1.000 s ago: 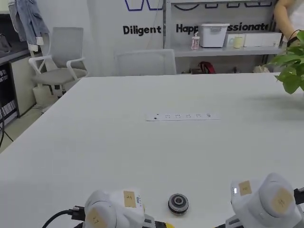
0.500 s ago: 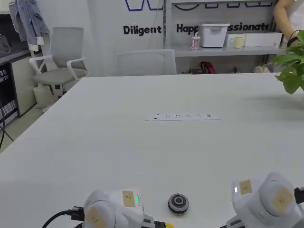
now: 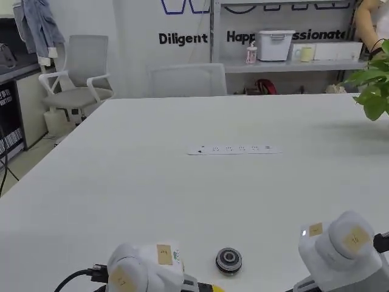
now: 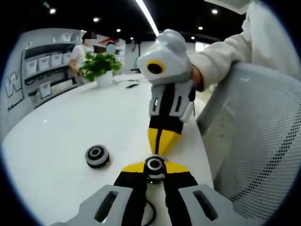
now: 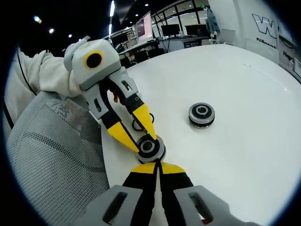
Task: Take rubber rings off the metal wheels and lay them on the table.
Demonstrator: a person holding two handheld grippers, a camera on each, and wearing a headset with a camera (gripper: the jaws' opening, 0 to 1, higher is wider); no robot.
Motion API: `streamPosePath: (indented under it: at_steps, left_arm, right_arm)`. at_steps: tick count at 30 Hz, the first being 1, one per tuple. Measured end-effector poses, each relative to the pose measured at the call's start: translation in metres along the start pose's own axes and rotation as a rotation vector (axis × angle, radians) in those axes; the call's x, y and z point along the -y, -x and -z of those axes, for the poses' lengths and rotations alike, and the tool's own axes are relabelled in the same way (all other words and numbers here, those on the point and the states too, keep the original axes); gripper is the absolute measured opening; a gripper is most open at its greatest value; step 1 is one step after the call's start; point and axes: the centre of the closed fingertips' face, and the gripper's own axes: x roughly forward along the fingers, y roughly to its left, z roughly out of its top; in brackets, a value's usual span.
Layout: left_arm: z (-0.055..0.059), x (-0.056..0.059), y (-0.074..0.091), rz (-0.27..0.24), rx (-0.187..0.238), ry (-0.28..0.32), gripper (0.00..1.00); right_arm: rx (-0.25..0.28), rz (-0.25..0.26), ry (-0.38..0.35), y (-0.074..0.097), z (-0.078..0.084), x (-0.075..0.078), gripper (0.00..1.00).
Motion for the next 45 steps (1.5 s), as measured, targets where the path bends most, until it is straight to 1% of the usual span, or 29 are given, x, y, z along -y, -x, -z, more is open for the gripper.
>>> streamPosePath:
  at_steps: [1,5,9,15,20,21,22,23,24,25,29,37,42,45]
  left_arm:
    - [0.000,0.000,0.000,0.000,0.001,0.000,0.14]
    - [0.000,0.000,0.000,0.000,0.004,0.000,0.14]
    - [0.000,0.000,0.000,0.002,0.016,0.002,0.14]
    - [0.001,0.000,0.001,0.005,0.058,0.006,0.14]
    - [0.000,0.000,0.001,0.005,0.075,0.011,0.14]
    - [0.000,0.000,0.001,0.005,0.078,0.012,0.14]
    - [-0.001,0.000,0.002,0.005,0.079,0.013,0.14]
    - [0.000,0.000,0.001,0.004,0.079,0.013,0.14]
    - [0.000,0.000,0.001,0.004,0.080,0.013,0.14]
    - [0.000,0.000,0.001,0.004,0.080,0.014,0.14]
    - [-0.001,0.000,0.001,0.004,0.082,0.015,0.14]
    - [-0.001,0.000,0.001,0.001,0.082,0.014,0.14]
    - [-0.001,0.000,0.001,-0.001,0.083,0.013,0.14]
    - [-0.001,0.000,0.001,-0.001,0.084,0.014,0.14]
  right_arm:
    - [0.005,-0.001,-0.024,0.000,0.000,0.001,0.00]
    - [0.017,-0.011,-0.081,0.001,0.000,0.002,0.00]
    - [0.024,-0.021,-0.149,0.002,0.000,0.001,0.00]
    - [0.038,-0.031,-0.186,0.004,-0.001,0.001,0.00]
    - [0.073,-0.042,-0.262,0.006,-0.004,0.004,0.00]
    - [0.083,-0.047,-0.300,0.006,-0.005,0.004,0.00]
    - [0.087,-0.052,-0.311,0.007,-0.006,0.005,0.00]
    - [0.092,-0.055,-0.314,0.007,-0.007,0.005,0.00]
    - [0.116,-0.064,-0.325,0.008,-0.011,0.004,0.00]
    - [0.108,-0.063,-0.325,0.008,-0.010,0.005,0.00]
    - [0.118,-0.065,-0.350,0.008,-0.011,0.004,0.00]
    - [0.127,-0.080,-0.435,0.008,-0.013,0.004,0.00]
    - [0.123,-0.077,-0.425,0.008,-0.014,0.002,0.00]
    - [0.124,-0.081,-0.436,0.009,-0.014,0.002,0.00]
